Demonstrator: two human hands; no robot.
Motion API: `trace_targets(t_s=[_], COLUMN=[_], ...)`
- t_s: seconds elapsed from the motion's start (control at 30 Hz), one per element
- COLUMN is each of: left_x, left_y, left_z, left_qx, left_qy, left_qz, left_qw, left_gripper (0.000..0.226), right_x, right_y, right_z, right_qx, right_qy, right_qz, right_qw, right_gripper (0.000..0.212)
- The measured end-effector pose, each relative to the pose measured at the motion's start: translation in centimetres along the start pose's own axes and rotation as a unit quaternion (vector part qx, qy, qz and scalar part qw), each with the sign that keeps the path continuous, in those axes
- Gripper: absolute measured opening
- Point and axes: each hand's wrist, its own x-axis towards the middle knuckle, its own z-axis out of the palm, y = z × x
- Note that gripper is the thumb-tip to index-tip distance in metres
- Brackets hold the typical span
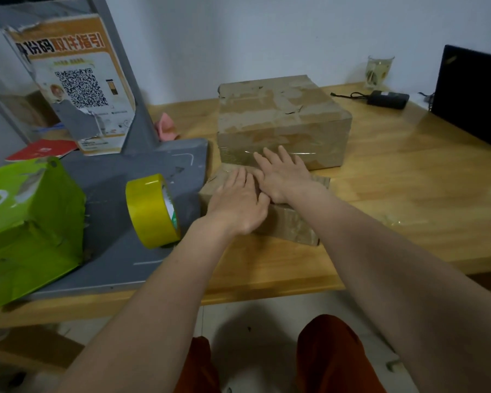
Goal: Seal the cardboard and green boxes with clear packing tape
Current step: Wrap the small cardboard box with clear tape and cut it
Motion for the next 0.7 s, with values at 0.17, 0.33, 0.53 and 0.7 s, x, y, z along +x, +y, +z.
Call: trace_targets(t_s=[0.17, 0.33, 0.53, 0.7], left_x=[0.1, 0.2, -1.5, -3.6], left_y=[1.0, 1.6, 0.1, -0.8], left_z=[-0.1, 0.2, 1.7, 0.3], left_qx=[0.047, 0.044, -0.029, -0.037], left_qy=[0.001, 0.022, 0.158, 0.29], left_qz=[-0.083, -0.118, -0.054, -0.031], left_qw=[0.995, 0.992, 0.985, 0.956], left_gripper=[0.068, 0.072, 0.066, 0.059], right_x=[-4.6, -10.6, -10.1, -10.8], right_y=[1.9, 3.5, 5.6, 6.6], right_z=[-0.5, 0.3, 1.2, -2.3], right_qx=[0.008, 0.006, 0.19, 0.412], right_qy=[-0.044, 0.011, 0.059, 0.031], right_qz=[-0.068, -0.1, -0.008, -0.043], right_qw=[0.997, 0.995, 0.98, 0.909], right_gripper=[0.057, 0.067, 0.107, 0.073])
